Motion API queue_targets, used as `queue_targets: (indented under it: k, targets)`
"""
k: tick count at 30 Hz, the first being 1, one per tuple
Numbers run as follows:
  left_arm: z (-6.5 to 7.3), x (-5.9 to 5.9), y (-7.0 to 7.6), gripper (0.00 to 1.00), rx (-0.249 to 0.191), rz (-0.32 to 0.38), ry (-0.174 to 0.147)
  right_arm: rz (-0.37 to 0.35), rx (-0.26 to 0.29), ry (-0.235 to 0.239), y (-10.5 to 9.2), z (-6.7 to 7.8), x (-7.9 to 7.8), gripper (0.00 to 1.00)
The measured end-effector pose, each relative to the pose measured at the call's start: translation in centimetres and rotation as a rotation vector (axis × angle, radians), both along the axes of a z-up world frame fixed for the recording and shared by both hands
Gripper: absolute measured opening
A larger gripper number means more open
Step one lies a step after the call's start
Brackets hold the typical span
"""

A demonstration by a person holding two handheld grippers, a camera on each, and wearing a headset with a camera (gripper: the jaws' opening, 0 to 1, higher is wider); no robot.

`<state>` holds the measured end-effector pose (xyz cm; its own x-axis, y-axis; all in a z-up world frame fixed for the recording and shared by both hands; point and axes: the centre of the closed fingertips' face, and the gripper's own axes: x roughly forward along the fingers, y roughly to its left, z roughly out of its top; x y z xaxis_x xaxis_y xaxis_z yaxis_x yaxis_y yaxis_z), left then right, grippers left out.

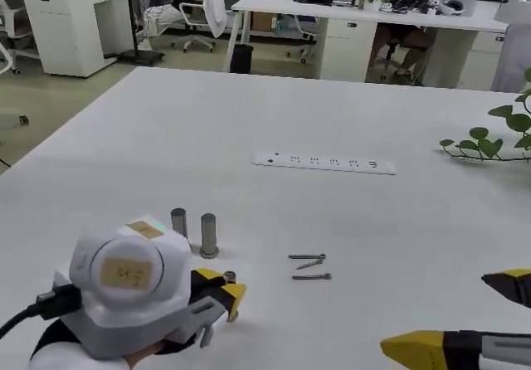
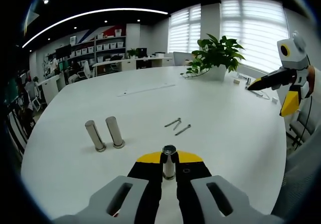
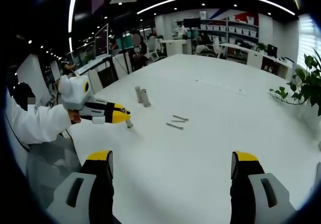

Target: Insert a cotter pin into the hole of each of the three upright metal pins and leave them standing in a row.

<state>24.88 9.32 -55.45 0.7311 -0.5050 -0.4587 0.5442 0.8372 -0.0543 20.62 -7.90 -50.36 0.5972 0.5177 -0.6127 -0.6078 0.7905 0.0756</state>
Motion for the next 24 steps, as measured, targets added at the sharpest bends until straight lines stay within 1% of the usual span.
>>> queue_targets:
  k: [7,8,10,11,13,16,20,23,24]
  targets:
    - [-0.7,-0.3,0.1,0.05,0.002,0.03,0.015,0.005,-0.002,0.002,0.1,-0.1,-0.2,0.96]
    - [-0.7,-0.4,0.1,0.05,-0.001,0.035,0.015,0.004,-0.002,0.003,0.1,-0.2,-0.2,0.96]
    - [-0.8,-0.5,0.3,0.05,-0.019,0.068,0.028,0.005,-0.002,0.004,0.1,-0.2,-0.2,0.96]
    - [-0.8,-0.4,0.5,0.05,-0.026,0.086,0.03,0.006,-0.003,0.003,0.1,-0.2,-0.2,0.96]
    - [-0.7,-0.4,0.7,0.05,-0.031,0.096,0.025,0.006,-0.004,0.004,0.1,-0.2,-0.3,0.96]
    - [-0.9,-0.6,0.8,0.05,-0.021,0.094,0.026,0.009,-0.005,0.006,0.1,-0.2,-0.3,0.96]
    - [-1.0,-0.7,1.0,0.05,-0.019,0.105,0.027,0.012,-0.006,0.006,0.2,-0.2,-0.3,0.96]
    - [-1.2,-0.8,1.3,0.05,0.003,0.098,0.022,0.015,-0.006,0.005,0.2,-0.1,-0.2,0.96]
    - [-1.3,-0.8,1.3,0.05,0.002,0.096,0.025,0.014,-0.005,0.006,0.2,-0.1,-0.2,0.96]
